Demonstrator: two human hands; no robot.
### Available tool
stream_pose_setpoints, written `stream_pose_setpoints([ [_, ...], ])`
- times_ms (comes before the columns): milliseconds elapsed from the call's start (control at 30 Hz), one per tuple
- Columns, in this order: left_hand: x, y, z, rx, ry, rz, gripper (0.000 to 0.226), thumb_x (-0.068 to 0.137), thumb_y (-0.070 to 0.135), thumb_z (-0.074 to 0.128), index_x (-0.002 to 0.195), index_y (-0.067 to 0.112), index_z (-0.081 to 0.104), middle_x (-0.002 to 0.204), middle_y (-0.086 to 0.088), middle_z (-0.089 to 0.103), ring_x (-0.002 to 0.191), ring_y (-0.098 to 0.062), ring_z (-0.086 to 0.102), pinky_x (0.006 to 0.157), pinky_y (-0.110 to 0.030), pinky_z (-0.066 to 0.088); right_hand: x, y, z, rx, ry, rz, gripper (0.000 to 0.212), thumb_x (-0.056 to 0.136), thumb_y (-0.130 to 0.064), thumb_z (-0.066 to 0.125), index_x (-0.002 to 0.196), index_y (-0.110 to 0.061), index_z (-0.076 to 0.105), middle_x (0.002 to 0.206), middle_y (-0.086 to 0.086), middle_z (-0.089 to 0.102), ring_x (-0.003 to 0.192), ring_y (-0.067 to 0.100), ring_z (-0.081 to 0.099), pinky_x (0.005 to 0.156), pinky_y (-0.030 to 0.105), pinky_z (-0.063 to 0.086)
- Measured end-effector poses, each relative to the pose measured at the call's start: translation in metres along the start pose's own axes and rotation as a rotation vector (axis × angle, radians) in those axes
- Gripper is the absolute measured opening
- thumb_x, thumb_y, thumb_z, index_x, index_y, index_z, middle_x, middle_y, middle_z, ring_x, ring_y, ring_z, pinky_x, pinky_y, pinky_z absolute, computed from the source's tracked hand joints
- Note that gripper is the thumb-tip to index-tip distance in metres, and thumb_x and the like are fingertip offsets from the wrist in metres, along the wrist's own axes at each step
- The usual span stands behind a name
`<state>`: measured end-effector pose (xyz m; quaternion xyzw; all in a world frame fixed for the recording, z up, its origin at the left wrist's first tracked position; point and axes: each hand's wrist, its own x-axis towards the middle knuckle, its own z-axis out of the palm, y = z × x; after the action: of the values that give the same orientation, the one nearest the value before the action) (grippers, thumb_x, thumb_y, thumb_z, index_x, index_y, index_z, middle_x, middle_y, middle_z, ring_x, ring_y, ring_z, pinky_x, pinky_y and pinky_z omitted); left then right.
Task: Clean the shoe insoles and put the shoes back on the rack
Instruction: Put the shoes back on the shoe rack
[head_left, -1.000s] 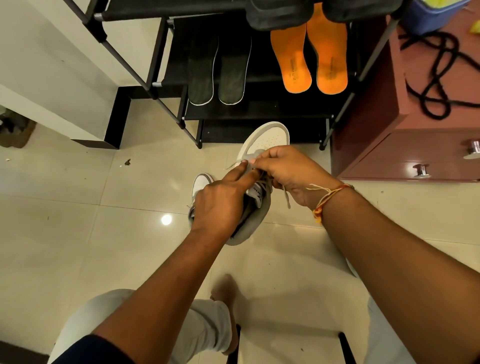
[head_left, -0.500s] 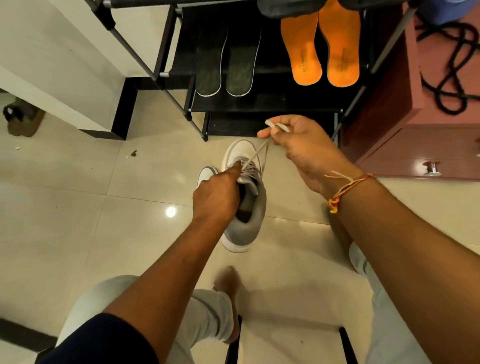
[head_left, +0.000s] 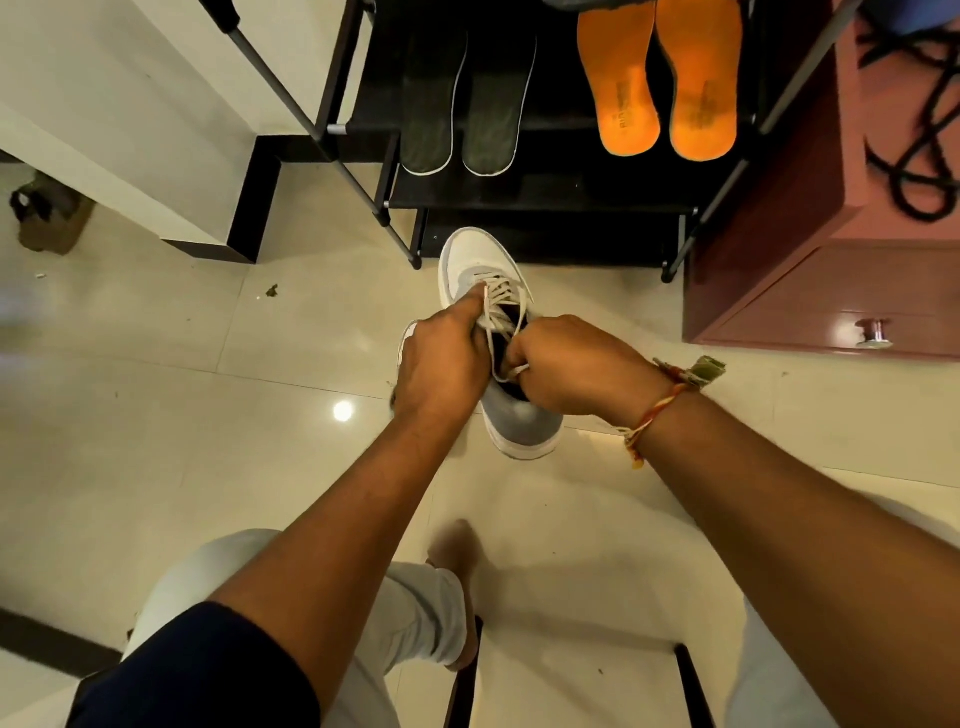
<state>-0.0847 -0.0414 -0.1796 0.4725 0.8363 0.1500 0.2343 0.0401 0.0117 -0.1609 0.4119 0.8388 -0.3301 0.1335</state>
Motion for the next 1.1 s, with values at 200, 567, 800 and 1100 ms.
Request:
stream_pose_setpoints([
  [200,-0.002,0.002,-0.002,-0.019,0.039,0.023,0.047,0.105,0.022,0.045,0.15,0.037,0.045,0.126,-0.008,0.069,0.106,-0.03,0.066,0.098,-0.044,0.054,-0.005,-0.005,0.009,-0.156,0.012,0.045,0.03,0.096,-0.037,0.055,0.115,-0.016,0.067,0.1,0.008,0.059,0.1,0.026,0.052,0.076,0.033,0.043],
  [567,0.01,-0.005,-0.014,-0.031,0.161,-0.064,0.044,0.103,0.021,0.045,0.146,0.03,0.053,0.119,-0.012,0.071,0.101,-0.034,0.067,0.091,-0.041,0.055,-0.009,0.006,-0.019,0.316,0.326,0.045,0.009,0.091,-0.033,0.061,0.096,-0.034,0.067,0.102,-0.006,0.063,0.089,0.018,0.061,0.08,0.036,0.055],
  [800,0.017,-0.011,-0.028,-0.119,0.314,-0.077,0.028,0.1,0.031,0.047,0.118,0.027,0.069,0.104,-0.006,0.073,0.091,-0.03,0.063,0.076,-0.028,0.04,-0.016,0.005,-0.003,0.08,0.125,-0.153,0.057,0.073,-0.056,0.077,0.125,-0.04,0.058,0.12,-0.001,0.056,0.106,0.019,0.054,0.081,0.028,0.045],
  [1100,0.012,-0.009,-0.06,-0.425,0.347,-0.016,0.033,0.099,0.047,0.053,0.122,0.031,0.069,0.111,0.012,0.073,0.099,-0.006,0.066,0.081,-0.027,0.052,-0.024,-0.016,0.003,0.011,0.467,-0.177,0.04,0.08,-0.063,0.063,0.102,-0.031,0.052,0.102,-0.006,0.057,0.085,0.017,0.057,0.065,0.03,0.048],
])
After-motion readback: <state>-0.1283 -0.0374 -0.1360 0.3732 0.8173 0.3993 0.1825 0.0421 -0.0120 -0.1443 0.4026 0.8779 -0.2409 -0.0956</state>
